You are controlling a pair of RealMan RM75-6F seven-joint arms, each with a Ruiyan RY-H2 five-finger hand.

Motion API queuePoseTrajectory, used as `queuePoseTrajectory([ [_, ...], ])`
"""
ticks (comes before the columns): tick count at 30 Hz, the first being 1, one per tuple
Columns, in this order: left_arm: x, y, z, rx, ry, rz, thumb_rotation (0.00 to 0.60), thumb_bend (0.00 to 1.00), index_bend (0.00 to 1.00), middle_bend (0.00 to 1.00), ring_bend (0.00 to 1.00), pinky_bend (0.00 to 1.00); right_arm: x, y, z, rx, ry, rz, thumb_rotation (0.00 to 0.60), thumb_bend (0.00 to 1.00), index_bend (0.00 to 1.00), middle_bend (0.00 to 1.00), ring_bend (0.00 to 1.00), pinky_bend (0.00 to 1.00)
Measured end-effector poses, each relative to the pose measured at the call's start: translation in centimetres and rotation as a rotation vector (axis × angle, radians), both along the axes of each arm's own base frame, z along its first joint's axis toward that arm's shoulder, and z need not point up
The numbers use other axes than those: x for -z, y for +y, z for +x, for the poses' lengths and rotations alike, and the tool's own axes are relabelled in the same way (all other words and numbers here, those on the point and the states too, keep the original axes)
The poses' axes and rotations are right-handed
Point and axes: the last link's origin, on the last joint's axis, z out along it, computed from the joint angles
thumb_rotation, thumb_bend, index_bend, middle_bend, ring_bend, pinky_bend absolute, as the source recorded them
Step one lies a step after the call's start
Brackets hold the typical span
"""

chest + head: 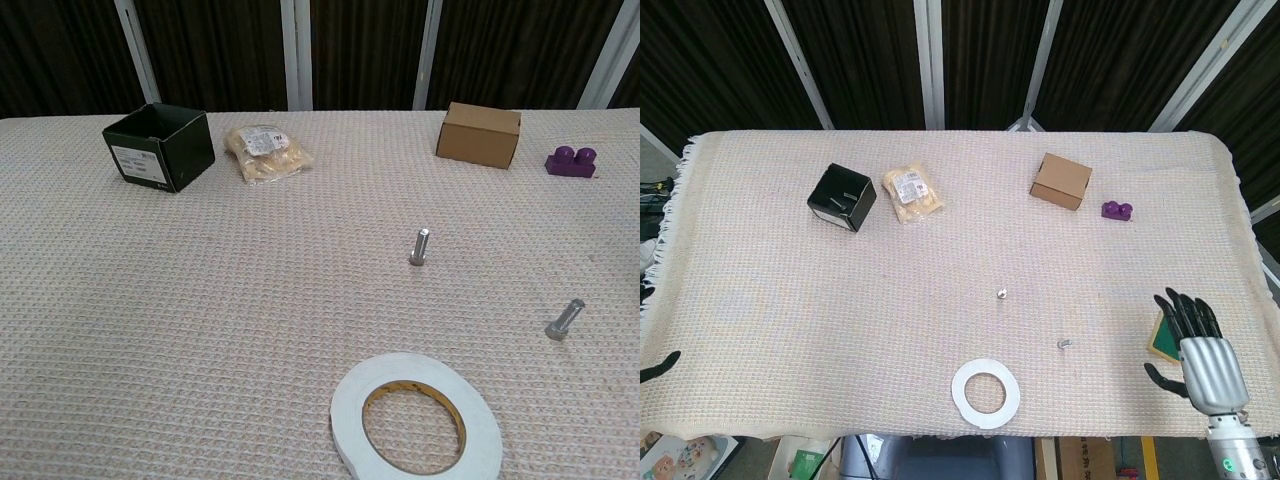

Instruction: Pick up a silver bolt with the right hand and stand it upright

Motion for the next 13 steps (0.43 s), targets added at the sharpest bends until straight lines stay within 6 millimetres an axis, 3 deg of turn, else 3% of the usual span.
queuePoseTrajectory([
  [3,0.04,-0.1,0.03,0.002,0.001,-0.002,0.6,0.15,0.18,0.14,0.01,0.05,0.22,1.21,-0.77,-0.02,0.043,0.025,0.6,0.21,0.07,0.0,0.0,0.0],
  [13,-0.09,-0.23,0.01,0.011,-0.005,-0.007,0.6,0.15,0.18,0.14,0.01,0.05,-0.23,1.25,-1.11,-0.039,0.131,-0.121,0.6,0.21,0.07,0.0,0.0,0.0],
])
